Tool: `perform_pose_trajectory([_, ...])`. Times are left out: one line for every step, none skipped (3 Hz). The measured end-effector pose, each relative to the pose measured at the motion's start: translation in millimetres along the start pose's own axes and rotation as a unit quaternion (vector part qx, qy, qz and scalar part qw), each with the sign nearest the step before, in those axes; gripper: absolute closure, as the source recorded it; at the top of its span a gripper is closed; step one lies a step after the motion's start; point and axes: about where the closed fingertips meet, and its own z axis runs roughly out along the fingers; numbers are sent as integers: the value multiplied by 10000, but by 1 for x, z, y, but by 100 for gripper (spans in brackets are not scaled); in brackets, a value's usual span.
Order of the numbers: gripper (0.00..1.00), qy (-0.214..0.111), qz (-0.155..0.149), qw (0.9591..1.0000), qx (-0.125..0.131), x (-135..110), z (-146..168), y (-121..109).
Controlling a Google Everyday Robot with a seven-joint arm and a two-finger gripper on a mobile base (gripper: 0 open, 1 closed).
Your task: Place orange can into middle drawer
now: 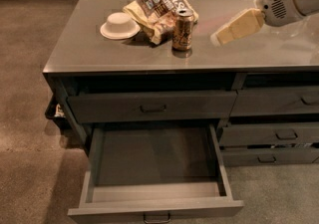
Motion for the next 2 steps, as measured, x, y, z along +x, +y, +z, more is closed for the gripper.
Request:
perform_pose_trajectory([0, 66, -24, 10000, 32, -4, 8, 3])
perform_pose_trajectory([0, -118, 76, 9999, 85, -12, 37, 1])
